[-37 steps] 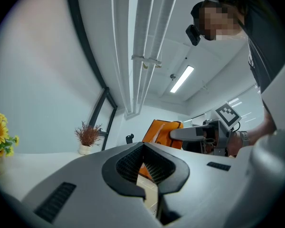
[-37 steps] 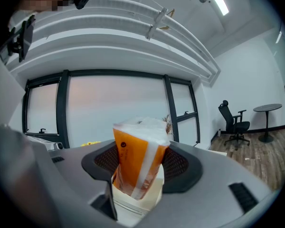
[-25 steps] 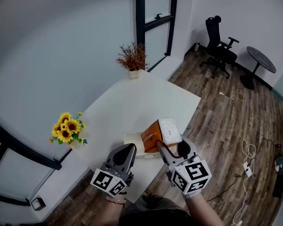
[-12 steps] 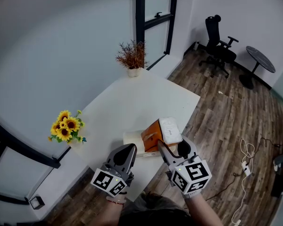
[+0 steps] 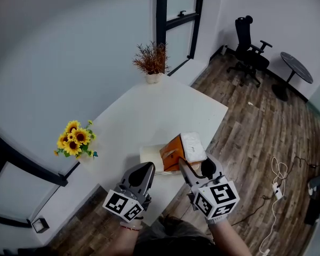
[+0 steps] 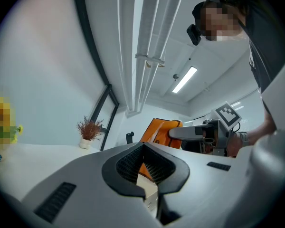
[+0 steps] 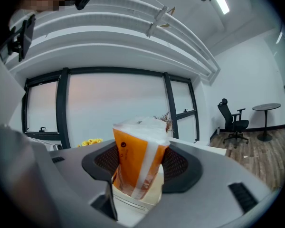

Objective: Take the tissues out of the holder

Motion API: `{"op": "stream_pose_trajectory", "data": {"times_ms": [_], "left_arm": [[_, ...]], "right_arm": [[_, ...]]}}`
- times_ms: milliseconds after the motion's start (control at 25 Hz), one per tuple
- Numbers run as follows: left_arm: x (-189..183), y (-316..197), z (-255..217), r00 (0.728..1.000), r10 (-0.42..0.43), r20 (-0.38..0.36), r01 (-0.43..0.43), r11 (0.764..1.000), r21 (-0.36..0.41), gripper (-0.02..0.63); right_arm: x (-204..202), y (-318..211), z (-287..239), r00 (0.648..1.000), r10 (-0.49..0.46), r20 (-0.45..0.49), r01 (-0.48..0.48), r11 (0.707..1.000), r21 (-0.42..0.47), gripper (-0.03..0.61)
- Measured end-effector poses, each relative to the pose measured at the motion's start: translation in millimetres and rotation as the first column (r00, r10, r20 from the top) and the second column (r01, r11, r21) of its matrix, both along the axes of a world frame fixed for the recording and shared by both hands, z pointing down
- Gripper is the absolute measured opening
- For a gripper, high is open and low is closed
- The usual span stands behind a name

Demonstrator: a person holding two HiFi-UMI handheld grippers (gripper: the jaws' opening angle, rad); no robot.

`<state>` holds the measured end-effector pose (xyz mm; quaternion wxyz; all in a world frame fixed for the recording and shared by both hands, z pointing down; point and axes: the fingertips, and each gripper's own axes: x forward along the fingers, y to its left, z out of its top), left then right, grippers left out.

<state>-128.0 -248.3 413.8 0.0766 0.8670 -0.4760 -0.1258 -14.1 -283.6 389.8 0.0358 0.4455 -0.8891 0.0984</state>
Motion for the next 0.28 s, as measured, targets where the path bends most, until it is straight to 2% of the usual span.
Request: {"op": "stream_pose_trajectory", "data": {"times_ms": [280], "left_arm": [[0.7, -2.3, 3.8, 1.0, 0.001, 0.0, -0.001, 1.0, -0.008, 0.008]], "right_arm": [[-0.4, -2.6, 3.0, 1.0, -0.001, 0.002, 0.001, 1.0, -0.005, 0.258]]}}
